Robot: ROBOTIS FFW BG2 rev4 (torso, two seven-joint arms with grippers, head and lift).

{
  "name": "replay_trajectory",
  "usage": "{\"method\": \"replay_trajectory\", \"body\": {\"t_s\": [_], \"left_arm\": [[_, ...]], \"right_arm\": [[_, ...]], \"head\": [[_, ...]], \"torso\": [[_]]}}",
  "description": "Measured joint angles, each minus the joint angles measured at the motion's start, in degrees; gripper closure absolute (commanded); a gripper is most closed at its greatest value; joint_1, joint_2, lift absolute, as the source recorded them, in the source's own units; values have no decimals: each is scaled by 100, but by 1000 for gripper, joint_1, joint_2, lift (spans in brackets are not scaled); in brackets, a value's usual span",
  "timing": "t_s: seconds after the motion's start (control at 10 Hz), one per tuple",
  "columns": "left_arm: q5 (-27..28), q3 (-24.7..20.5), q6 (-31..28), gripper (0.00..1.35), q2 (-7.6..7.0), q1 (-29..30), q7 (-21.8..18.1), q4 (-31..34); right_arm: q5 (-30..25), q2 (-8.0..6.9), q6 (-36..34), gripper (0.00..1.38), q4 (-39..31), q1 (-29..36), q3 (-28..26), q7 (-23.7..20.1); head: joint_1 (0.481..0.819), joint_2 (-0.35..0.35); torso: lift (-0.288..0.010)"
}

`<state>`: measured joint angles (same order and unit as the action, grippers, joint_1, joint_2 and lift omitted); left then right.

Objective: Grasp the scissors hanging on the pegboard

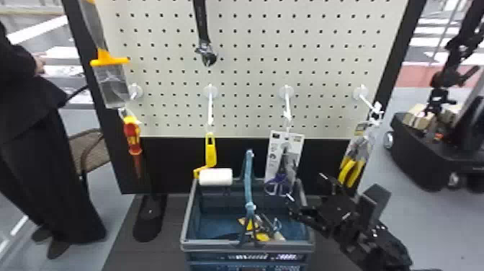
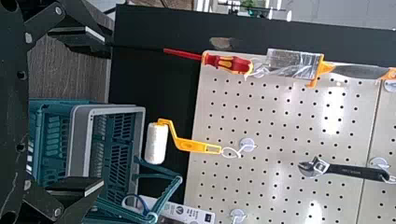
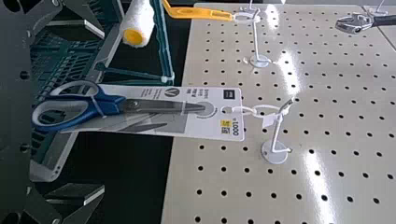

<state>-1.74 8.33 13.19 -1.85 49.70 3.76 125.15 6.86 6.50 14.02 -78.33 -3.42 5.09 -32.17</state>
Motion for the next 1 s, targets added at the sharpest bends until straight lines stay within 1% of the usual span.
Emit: {"method": "replay_trajectory", "body": {"t_s": [0.3, 0.6, 0.8, 0.9, 1.0], "left_arm": [[-23, 55, 7, 228, -8, -111, -8, -112], [-86, 173, 16, 228, -45, -321, -17, -307], [-105, 202, 17, 228, -52, -374, -17, -365], [-107, 204, 19, 228, -52, -377, -17, -370], [-107, 204, 24, 228, -52, -378, -17, -371]], "right_arm": [[126, 76, -65, 136, 270, -460, 207, 4], [494, 169, -92, 140, 757, -974, 730, 76], [514, 292, -94, 150, 809, -1208, 928, 80], [501, 342, -128, 226, 759, -1282, 947, 78], [500, 362, -154, 433, 726, -1307, 949, 72]], "head": [[549, 0], [549, 0], [549, 0], [549, 0], [549, 0]], "torso": [[-100], [-100], [-100], [-100], [-100]]}}
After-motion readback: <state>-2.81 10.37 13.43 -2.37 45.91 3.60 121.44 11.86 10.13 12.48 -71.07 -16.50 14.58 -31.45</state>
